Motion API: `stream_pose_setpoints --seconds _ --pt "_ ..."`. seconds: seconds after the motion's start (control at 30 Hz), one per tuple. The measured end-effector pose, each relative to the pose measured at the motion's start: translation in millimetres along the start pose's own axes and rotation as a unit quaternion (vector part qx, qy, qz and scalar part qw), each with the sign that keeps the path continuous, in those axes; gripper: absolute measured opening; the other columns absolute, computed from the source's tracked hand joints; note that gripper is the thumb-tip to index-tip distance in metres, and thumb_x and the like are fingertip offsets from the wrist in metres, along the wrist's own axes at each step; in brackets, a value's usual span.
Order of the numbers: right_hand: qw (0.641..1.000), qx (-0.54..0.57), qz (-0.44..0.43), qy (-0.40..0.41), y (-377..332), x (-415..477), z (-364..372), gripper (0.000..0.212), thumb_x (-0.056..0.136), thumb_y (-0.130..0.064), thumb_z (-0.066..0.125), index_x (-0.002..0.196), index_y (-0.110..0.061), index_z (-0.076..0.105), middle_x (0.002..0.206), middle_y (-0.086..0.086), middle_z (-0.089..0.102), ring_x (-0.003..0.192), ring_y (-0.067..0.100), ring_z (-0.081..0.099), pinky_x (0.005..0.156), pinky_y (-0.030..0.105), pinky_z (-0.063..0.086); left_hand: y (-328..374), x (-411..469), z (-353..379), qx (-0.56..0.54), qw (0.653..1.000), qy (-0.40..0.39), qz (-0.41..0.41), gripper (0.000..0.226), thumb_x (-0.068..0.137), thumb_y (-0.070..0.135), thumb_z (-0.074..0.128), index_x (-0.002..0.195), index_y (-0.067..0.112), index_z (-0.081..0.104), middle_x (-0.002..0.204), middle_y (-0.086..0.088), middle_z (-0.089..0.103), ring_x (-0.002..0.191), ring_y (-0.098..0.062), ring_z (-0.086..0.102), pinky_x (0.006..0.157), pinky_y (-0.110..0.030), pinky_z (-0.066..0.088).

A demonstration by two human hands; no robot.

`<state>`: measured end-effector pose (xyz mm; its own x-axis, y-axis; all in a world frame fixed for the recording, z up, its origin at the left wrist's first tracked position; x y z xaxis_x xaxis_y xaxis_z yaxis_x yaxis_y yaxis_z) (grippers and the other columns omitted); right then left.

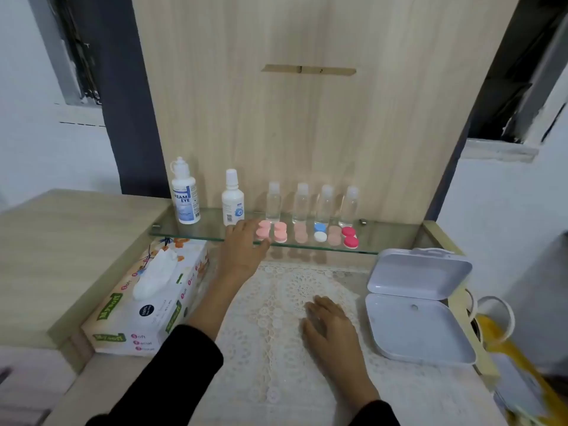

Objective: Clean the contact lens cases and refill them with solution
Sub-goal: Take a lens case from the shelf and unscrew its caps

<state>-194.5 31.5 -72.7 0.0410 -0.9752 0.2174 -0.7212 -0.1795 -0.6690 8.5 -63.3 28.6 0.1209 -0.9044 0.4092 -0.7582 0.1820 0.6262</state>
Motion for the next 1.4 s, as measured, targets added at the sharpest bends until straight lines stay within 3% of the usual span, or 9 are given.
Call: stream_pose_setpoints --seconds 0.1,0.3,0.47,0.6,0.7,0.8,1.03,1.27,1.4 --pt "1.000 0.005 -0.007 0.001 1 2 -1 0.042 0.092 -0.033 0.055 0.131 -0.019 0.060 0.148 -0.004 0.044 0.140 0.010 0.031 0.118 0.036 0.025 0 3 -1 0.043 0.999 0.010 -0.005 0.040 0.091 0.026 0.058 0.130 0.017 0.055 0.125 -0.005 0.058 0.118 -0.025 0.044 0.089 -0.036 0.041" --pt "1.000 0.014 -0.012 0.002 1 3 -1 0.040 0.092 -0.034 0.056 0.129 -0.019 0.062 0.146 -0.005 0.047 0.139 0.009 0.033 0.117 0.037 0.027 -10 1 -3 -0.031 0.998 0.057 -0.008 0.026 0.088 0.021 0.064 0.113 0.016 0.064 0.109 0.000 0.065 0.107 -0.022 0.055 0.081 -0.034 0.048" --pt "1.000 0.030 -0.009 0.006 1 3 -2 0.038 0.092 -0.030 0.058 0.128 -0.018 0.063 0.146 -0.005 0.047 0.139 0.008 0.033 0.117 0.037 0.027 -10 -22 -15 -0.057 0.991 0.122 -0.009 0.026 0.087 0.025 0.065 0.113 0.020 0.065 0.106 0.003 0.063 0.104 -0.017 0.054 0.082 -0.034 0.046" --pt "0.999 0.029 -0.014 0.012 -1 3 -2 0.037 0.092 -0.028 0.058 0.127 -0.017 0.064 0.145 -0.003 0.048 0.138 0.010 0.035 0.116 0.037 0.028 -16 -59 -23 -0.087 0.982 0.165 -0.009 0.026 0.085 0.027 0.068 0.110 0.023 0.066 0.099 0.015 0.056 0.100 -0.015 0.054 0.081 -0.034 0.047" --pt "1.000 0.024 -0.013 0.014 -1 4 -3 0.038 0.092 -0.028 0.058 0.128 -0.017 0.063 0.145 -0.003 0.048 0.139 0.010 0.035 0.117 0.035 0.027 -19 -86 -14 -0.098 0.986 0.135 0.005 0.028 0.083 0.030 0.071 0.110 0.028 0.066 0.101 0.017 0.056 0.096 -0.010 0.053 0.081 -0.030 0.048" --pt "0.999 0.035 -0.006 0.009 1 3 -2 0.039 0.091 -0.030 0.058 0.128 -0.018 0.063 0.145 -0.004 0.048 0.139 0.010 0.034 0.116 0.036 0.030 -25 -106 3 -0.103 0.992 0.076 0.013 0.036 0.080 0.050 0.060 0.113 0.035 0.064 0.106 0.018 0.058 0.101 -0.002 0.053 0.084 -0.023 0.045" --pt "1.000 0.022 -0.011 -0.002 0 3 -1 0.046 0.088 -0.034 0.053 0.131 -0.019 0.061 0.144 -0.002 0.049 0.139 0.014 0.035 0.115 0.038 0.030 -18 -117 39 -0.071 0.990 -0.088 0.080 0.044 0.075 0.054 0.052 0.115 0.040 0.063 0.104 0.028 0.057 0.103 0.006 0.048 0.097 -0.035 0.042" --pt "0.999 -0.006 -0.044 0.001 -7 0 -1 0.047 0.089 -0.030 0.060 0.135 -0.034 0.054 0.145 -0.009 0.048 0.142 0.013 0.028 0.118 0.033 0.019 -24 -119 51 -0.069 0.985 -0.128 0.098 0.039 0.079 0.036 0.063 0.117 0.042 0.061 0.107 0.029 0.055 0.107 0.003 0.050 0.099 -0.038 0.041" --pt "0.998 -0.006 -0.060 0.013 -7 2 -1 0.035 0.087 -0.031 0.064 0.123 -0.034 0.064 0.140 -0.009 0.053 0.139 0.014 0.032 0.111 0.025 0.020 -23 -119 50 -0.056 0.985 -0.118 0.108 0.037 0.080 0.038 0.060 0.117 0.038 0.062 0.108 0.028 0.056 0.109 0.002 0.049 0.099 -0.037 0.041"
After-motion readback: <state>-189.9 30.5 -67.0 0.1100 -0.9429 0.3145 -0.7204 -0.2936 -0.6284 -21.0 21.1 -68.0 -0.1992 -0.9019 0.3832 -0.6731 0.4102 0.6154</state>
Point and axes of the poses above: each hand's wrist, its own x-axis towards the middle knuckle, its own z-axis out of the palm, y = z × x, the point moved 7 cm from there along x, towards the middle knuckle
